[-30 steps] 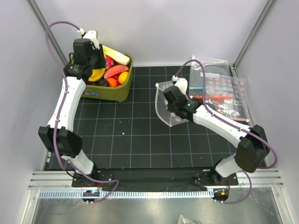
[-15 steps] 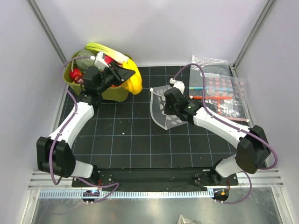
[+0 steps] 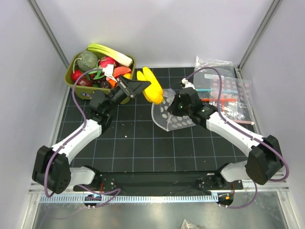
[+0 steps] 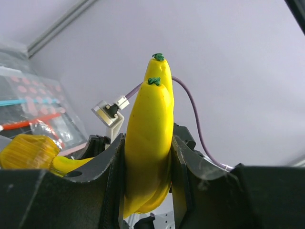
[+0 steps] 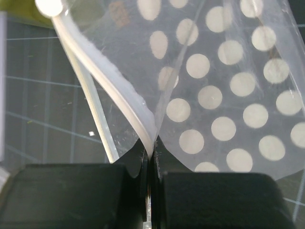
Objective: Place the food in the zip-top bag and seal the zipper
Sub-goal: Place the fake fruit in the zipper food storage bag.
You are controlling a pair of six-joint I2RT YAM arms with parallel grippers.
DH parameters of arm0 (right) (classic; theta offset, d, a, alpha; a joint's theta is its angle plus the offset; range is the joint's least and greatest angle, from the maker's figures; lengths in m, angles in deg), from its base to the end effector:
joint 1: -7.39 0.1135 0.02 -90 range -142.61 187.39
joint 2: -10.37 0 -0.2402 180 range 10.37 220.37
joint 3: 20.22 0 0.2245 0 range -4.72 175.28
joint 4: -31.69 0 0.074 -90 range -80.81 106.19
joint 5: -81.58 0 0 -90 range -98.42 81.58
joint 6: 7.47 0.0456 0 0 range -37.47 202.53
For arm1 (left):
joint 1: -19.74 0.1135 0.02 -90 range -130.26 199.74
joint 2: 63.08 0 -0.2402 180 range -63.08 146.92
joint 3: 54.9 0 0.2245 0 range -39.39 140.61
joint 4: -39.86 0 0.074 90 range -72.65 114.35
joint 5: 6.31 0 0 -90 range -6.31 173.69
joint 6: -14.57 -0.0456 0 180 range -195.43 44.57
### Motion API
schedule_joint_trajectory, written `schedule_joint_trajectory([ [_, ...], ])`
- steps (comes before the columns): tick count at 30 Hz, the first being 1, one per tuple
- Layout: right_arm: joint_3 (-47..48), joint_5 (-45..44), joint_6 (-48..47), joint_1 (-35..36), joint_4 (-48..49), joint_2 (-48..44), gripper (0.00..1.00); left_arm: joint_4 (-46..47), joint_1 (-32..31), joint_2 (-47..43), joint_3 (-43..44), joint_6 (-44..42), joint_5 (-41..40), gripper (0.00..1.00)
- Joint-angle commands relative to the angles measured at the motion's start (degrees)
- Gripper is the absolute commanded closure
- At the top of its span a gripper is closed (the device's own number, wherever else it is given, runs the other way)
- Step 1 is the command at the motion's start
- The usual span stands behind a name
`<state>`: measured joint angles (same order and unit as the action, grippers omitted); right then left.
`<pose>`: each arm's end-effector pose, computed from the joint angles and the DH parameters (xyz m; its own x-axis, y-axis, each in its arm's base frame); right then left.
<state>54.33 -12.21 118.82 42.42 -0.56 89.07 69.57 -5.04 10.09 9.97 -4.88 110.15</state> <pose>0.2417 0.1657 0.2619 -0.7049 0.2271 -0.6720 -0.1389 0.8848 0.4448 0.2453 -0.1356 0.3529 -0.5986 -0.6534 -0.4634 0.5629 0.0685 -0.8237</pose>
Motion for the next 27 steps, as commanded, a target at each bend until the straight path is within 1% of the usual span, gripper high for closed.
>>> schedule_joint_trajectory([
  [1,-0.33,6.95,1.32,-0.66,5.41,-3.55,0.99,12.44,-1.15,0.66,-0.23,3.38,2.10,1.00],
  [4,-0.60,9.15,1.41,-1.01,6.55,-4.43,0.99,14.90,-2.47,3.37,-1.72,3.81,3.07,1.00],
  [5,-0.69,9.41,1.59,-1.01,6.64,-4.78,0.99,16.04,-2.73,4.34,-1.90,5.29,3.42,1.00],
  [9,-0.95,10.21,1.41,-1.71,6.82,-5.39,0.99,25.86,-3.26,10.49,-1.38,10.22,8.16,1.00],
  [11,-1.13,10.30,1.50,-1.89,6.82,-5.66,0.99,26.59,-3.44,13.13,-0.94,11.37,9.31,1.00],
  [14,-1.30,10.65,1.59,-2.42,6.73,-6.27,0.99,26.77,-3.44,14.98,-0.76,11.11,11.07,1.00],
  [17,-1.74,9.77,1.50,-3.03,6.65,-7.06,0.99,26.77,-3.44,15.08,-2.33,10.14,12.12,1.00],
  [19,-1.83,9.77,1.59,-3.30,6.56,-7.68,0.99,26.51,-3.44,14.73,-3.39,7.69,12.30,1.00],
  [21,-2.00,9.77,1.41,-3.47,6.65,-7.94,0.99,23.10,-3.35,14.29,-4.36,5.41,12.91,1.00],
  [25,-2.01,9.85,1.06,-3.47,6.65,-8.47,0.99,16.94,-2.83,15.16,-5.59,-2.41,13.71,1.00],
  [27,-2.09,10.38,0.97,-3.47,6.73,-8.38,0.99,15.18,-2.39,15.95,-5.42,-3.48,13.97,1.00],
])
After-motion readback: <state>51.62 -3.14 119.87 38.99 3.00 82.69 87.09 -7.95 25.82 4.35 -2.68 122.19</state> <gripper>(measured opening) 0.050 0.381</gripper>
